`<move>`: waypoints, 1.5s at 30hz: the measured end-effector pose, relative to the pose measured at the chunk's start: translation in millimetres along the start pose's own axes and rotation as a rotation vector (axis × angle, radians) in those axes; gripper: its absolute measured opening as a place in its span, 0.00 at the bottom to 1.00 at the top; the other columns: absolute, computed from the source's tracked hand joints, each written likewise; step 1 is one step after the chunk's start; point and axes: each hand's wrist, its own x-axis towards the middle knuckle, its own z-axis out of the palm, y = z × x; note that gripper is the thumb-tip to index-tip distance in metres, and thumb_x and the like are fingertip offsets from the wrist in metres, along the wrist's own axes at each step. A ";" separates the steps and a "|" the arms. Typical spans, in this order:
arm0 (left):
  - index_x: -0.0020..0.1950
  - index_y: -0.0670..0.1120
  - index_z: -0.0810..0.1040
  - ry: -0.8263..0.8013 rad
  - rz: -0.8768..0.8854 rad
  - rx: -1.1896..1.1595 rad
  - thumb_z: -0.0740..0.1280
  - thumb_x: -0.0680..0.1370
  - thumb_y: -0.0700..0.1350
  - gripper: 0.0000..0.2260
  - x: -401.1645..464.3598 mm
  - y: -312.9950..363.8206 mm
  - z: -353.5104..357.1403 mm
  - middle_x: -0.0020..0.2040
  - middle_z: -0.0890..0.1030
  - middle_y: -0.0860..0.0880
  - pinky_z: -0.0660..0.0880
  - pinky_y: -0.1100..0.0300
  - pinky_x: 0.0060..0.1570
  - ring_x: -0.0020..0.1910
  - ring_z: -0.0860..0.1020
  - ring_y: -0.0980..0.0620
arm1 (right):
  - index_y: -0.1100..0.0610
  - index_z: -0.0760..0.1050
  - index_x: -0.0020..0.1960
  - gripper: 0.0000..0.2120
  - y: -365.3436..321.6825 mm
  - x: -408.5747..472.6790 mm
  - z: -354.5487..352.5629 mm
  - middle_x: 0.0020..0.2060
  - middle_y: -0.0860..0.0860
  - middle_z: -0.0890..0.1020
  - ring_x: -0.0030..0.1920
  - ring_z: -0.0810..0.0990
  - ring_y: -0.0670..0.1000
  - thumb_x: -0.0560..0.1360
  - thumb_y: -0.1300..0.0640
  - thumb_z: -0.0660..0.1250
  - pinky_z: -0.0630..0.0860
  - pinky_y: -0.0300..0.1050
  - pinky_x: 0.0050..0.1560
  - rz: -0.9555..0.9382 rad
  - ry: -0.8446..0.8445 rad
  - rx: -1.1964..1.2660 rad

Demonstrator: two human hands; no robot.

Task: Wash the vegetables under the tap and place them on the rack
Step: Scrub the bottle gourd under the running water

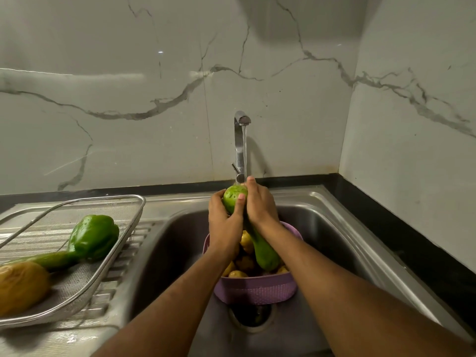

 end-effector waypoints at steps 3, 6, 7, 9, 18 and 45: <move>0.69 0.53 0.70 0.008 0.003 -0.022 0.68 0.82 0.52 0.17 -1.6 2.8 1.0 0.64 0.76 0.51 0.79 0.48 0.63 0.62 0.77 0.54 | 0.53 0.79 0.49 0.28 19.5 -2.4 -2.9 0.44 0.54 0.83 0.47 0.83 0.53 0.85 0.36 0.48 0.81 0.58 0.57 0.011 -0.013 0.035; 0.69 0.55 0.71 0.040 -0.007 -0.069 0.69 0.82 0.52 0.16 -0.9 4.5 -0.2 0.65 0.76 0.52 0.80 0.48 0.62 0.63 0.77 0.54 | 0.55 0.80 0.53 0.33 36.8 -3.9 -8.9 0.48 0.56 0.84 0.51 0.83 0.55 0.83 0.33 0.46 0.78 0.61 0.62 0.100 -0.053 0.042; 0.68 0.56 0.71 0.051 -0.006 -0.078 0.69 0.81 0.53 0.16 -0.7 4.2 0.0 0.64 0.76 0.52 0.81 0.48 0.61 0.63 0.78 0.53 | 0.55 0.80 0.52 0.32 34.9 -4.7 -9.8 0.48 0.56 0.84 0.51 0.83 0.54 0.84 0.34 0.45 0.78 0.60 0.62 0.108 -0.050 0.043; 0.66 0.58 0.72 0.082 0.006 -0.097 0.69 0.80 0.55 0.16 -1.3 6.3 -0.1 0.63 0.77 0.53 0.83 0.48 0.57 0.61 0.79 0.52 | 0.53 0.78 0.47 0.28 26.6 -5.0 -10.5 0.44 0.54 0.81 0.48 0.81 0.52 0.86 0.38 0.46 0.77 0.55 0.59 0.104 -0.014 0.047; 0.67 0.57 0.74 -0.143 -0.050 -0.184 0.66 0.82 0.51 0.13 5.4 16.8 -24.7 0.59 0.81 0.52 0.81 0.63 0.40 0.53 0.83 0.53 | 0.62 0.75 0.70 0.32 24.3 17.2 -2.6 0.65 0.60 0.79 0.65 0.77 0.60 0.84 0.38 0.49 0.72 0.56 0.70 0.316 -0.041 0.121; 0.64 0.56 0.75 0.022 0.159 0.035 0.76 0.76 0.48 0.19 -0.5 9.6 -10.6 0.57 0.80 0.59 0.80 0.65 0.54 0.59 0.79 0.58 | 0.57 0.82 0.55 0.21 -8.3 11.4 3.5 0.49 0.55 0.83 0.50 0.83 0.53 0.86 0.47 0.53 0.82 0.51 0.53 0.006 -0.033 0.179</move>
